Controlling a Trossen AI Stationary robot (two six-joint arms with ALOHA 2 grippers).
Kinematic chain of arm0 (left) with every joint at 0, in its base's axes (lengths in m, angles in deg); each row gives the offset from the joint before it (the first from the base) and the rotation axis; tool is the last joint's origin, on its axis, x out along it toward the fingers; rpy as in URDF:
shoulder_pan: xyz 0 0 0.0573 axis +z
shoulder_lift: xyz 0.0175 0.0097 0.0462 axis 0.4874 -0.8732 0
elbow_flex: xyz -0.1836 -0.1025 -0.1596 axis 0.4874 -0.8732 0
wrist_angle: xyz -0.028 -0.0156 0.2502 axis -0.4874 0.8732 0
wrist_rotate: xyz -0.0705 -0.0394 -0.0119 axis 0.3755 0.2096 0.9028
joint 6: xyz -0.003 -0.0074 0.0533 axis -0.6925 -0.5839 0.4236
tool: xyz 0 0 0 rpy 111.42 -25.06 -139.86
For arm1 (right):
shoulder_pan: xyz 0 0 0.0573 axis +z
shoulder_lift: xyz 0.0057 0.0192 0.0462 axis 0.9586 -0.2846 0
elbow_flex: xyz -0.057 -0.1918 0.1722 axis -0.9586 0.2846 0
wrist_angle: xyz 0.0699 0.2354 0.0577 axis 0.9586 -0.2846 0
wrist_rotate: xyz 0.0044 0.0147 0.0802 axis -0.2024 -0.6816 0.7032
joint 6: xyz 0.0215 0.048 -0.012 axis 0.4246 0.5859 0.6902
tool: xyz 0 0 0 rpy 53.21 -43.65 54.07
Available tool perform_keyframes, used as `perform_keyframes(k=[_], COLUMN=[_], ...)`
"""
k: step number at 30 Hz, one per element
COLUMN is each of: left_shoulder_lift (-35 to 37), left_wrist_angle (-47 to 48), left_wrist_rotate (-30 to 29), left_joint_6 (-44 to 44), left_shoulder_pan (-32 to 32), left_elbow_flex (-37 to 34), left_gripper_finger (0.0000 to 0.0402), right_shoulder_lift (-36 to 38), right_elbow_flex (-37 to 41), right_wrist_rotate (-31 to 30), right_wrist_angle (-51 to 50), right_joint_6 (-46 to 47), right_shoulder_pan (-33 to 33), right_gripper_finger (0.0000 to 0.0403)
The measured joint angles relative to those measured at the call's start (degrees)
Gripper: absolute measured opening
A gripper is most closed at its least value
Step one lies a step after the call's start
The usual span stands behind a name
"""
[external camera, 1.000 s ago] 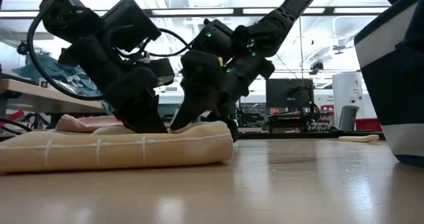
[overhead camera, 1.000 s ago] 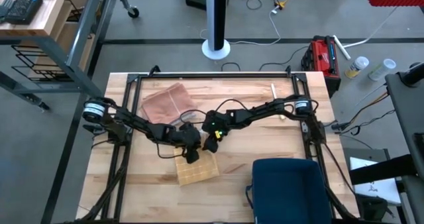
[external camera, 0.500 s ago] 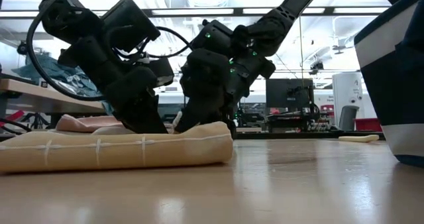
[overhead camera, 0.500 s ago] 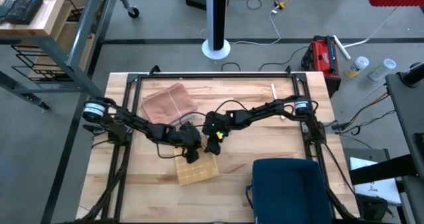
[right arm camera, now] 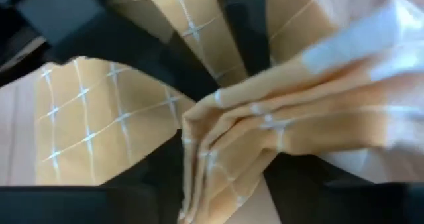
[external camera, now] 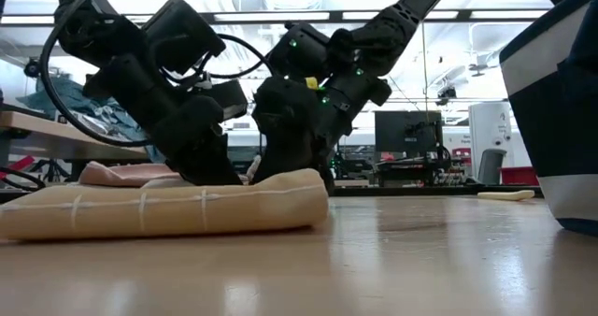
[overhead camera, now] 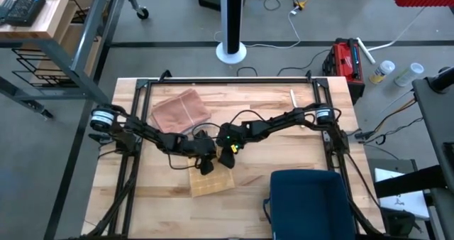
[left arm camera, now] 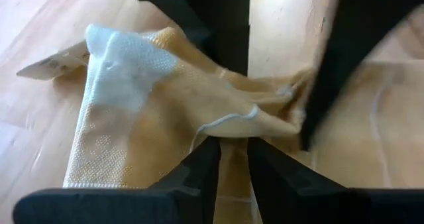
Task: Fold towel
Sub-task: Stack the yellow towel on top of the brown towel
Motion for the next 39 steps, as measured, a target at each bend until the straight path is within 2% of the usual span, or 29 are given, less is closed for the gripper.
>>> perform_keyframes(k=[6, 7, 10, 13, 16, 22, 24, 28, 34, 39], left_shoulder_lift=[0.78, 1.33, 4.27, 10.58, 17.97, 34.08, 37.64, 40.56, 38.31, 37.88], left_wrist_angle=[0.14, 0.56, 4.00, 9.44, 18.46, 29.23, 31.42, 31.36, 34.19, 50.12], left_wrist_rotate=[-0.22, -0.26, -0.08, -1.14, -4.23, -14.08, -14.66, -16.43, -23.32, -26.53], left_joint_6=[0.54, 0.48, 0.17, -1.59, -2.37, -0.50, 2.32, 6.88, 13.29, 15.12], left_shoulder_pan=[0.02, 0.00, -0.02, -0.12, -0.61, -2.94, -3.36, -3.25, -3.15, -3.13], left_elbow_flex=[-0.05, -0.11, -0.11, 1.41, 1.55, 1.72, 1.64, 2.63, 11.11, 19.20], left_gripper_finger=[0.0075, 0.0075, 0.0075, 0.0075, 0.0075, 0.0075, 0.0075, 0.0075, 0.0075, 0.0075], right_shoulder_lift=[-1.49, -1.60, -2.78, -2.69, -1.29, 2.73, 3.17, 3.28, 2.63, 2.78], right_elbow_flex=[0.30, 0.30, 0.19, 0.30, 0.50, -0.27, -0.61, -4.74, -11.92, -13.50], right_wrist_rotate=[-3.15, -3.25, -1.37, 0.49, 0.24, 0.51, 0.45, 0.37, -1.14, -2.52], right_wrist_angle=[3.47, 3.74, 5.82, 6.65, 6.40, 8.28, 9.41, 6.95, 5.43, 5.69], right_joint_6=[-5.18, -5.54, -4.93, -4.45, -4.49, -6.41, -6.37, -8.18, -12.19, -10.44], right_shoulder_pan=[-0.11, -0.15, -0.34, -0.38, -0.26, -0.31, -0.35, -0.35, -1.14, -3.54], right_gripper_finger=[0.0030, 0.0020, 0.0020, 0.0014, 0.0014, 0.0014, 0.0014, 0.0014, 0.0014, 0.0014])
